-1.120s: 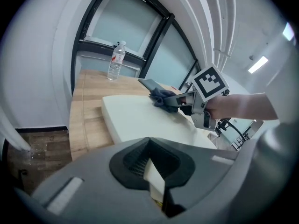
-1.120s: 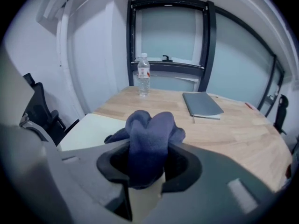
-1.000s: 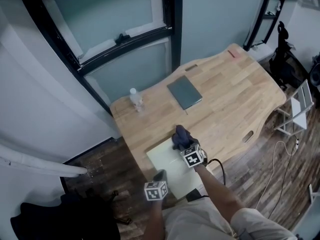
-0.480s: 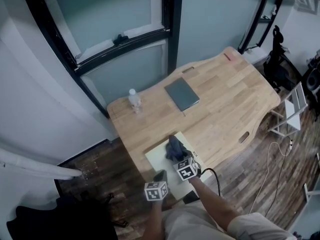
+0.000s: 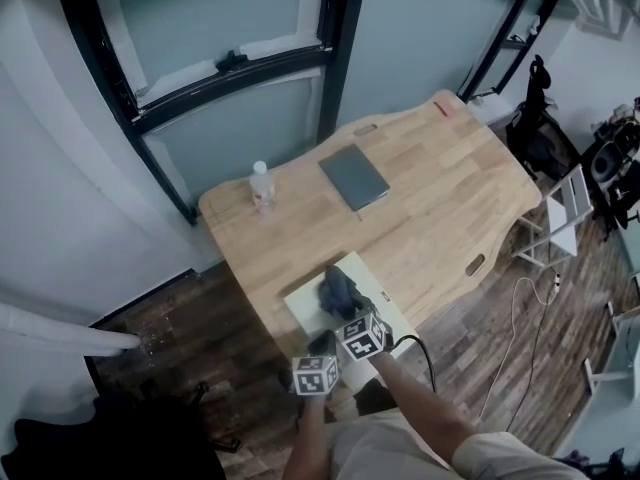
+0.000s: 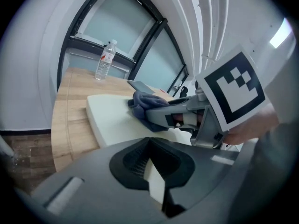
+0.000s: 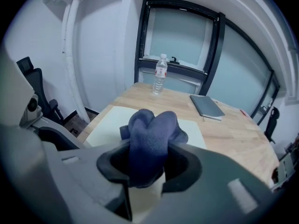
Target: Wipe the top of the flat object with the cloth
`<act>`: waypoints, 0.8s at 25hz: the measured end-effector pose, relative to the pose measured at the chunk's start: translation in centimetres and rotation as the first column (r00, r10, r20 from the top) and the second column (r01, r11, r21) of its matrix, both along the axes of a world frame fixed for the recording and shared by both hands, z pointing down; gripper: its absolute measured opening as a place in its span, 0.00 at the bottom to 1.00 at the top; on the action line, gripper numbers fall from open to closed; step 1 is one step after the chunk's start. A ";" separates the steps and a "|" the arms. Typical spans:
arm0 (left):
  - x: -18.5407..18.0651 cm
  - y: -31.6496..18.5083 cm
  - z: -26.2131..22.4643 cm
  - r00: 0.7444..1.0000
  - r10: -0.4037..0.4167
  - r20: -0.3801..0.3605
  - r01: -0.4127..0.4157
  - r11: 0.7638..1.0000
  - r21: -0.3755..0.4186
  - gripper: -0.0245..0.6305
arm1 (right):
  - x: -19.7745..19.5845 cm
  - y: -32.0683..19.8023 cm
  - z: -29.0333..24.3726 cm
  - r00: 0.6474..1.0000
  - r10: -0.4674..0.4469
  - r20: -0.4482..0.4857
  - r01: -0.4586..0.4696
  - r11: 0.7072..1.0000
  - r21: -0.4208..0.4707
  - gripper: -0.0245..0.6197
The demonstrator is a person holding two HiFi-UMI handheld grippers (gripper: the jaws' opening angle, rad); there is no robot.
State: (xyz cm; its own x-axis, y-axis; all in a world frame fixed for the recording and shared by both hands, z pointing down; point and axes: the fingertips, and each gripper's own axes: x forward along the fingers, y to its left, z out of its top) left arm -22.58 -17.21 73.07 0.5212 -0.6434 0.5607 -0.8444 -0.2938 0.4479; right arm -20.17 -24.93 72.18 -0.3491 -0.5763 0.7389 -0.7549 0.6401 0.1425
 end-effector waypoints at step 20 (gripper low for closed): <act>0.6 8.8 -0.1 0.984 -0.118 0.134 0.124 0.992 -0.032 0.05 | -5.3 7.3 -0.9 0.927 -0.350 0.136 0.358 0.933 -0.037 0.26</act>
